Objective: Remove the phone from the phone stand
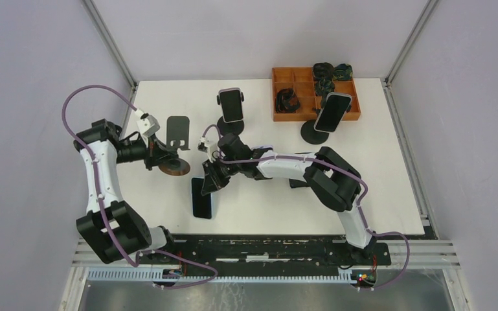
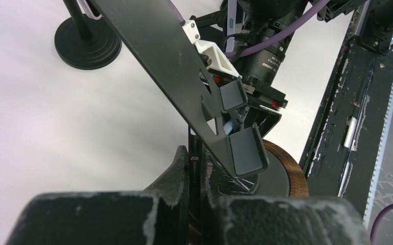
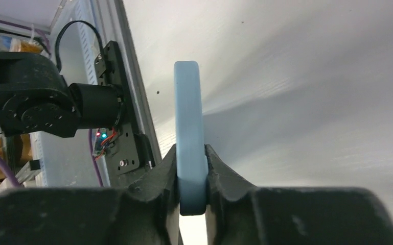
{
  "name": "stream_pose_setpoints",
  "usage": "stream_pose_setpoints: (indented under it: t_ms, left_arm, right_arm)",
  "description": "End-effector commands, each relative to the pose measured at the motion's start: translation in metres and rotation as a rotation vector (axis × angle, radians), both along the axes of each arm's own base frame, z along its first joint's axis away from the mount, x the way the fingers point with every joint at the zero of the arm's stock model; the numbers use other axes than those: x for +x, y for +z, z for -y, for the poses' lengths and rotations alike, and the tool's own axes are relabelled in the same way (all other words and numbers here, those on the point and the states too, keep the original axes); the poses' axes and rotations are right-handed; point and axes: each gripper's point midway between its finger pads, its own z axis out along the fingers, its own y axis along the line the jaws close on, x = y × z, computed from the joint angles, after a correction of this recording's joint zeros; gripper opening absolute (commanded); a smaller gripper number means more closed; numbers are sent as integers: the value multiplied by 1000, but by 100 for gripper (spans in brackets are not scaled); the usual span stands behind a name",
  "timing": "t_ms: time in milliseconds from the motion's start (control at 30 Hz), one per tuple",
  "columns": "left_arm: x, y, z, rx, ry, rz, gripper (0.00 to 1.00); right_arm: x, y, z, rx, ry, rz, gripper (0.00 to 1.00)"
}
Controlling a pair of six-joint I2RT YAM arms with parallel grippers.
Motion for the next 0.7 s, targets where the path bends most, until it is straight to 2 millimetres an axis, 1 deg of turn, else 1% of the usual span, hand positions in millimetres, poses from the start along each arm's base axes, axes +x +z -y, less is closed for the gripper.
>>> stream_pose_setpoints:
  t_ms: [0, 133, 233, 267, 333, 533, 567, 633, 667]
  left_arm:
    - [-2, 13, 8, -28, -27, 108, 2]
    - [-4, 11, 10, -34, -32, 112, 2]
    - [-5, 12, 11, -42, -32, 117, 2]
    - [-5, 13, 12, -42, -33, 120, 2]
    - [-5, 14, 13, -48, -35, 128, 2]
    - [-7, 17, 17, -51, -48, 148, 2]
    - [-8, 17, 17, -51, -49, 151, 2]
    - [-8, 18, 18, -52, -51, 155, 2]
    - [-8, 18, 18, -51, -50, 158, 2]
  right_arm:
    - [40, -3, 6, -42, -101, 178, 37]
    - [48, 3, 11, -52, -141, 220, 54]
    - [56, 14, 13, -45, -168, 251, 62]
    - [58, 20, 13, -36, -174, 261, 64]
    - [63, 30, 12, -19, -185, 279, 75]
    - [70, 63, 13, 34, -185, 314, 91]
    - [71, 70, 14, 46, -187, 315, 97]
    - [73, 87, 19, 74, -193, 329, 98]
    - [74, 98, 23, 96, -201, 337, 98]
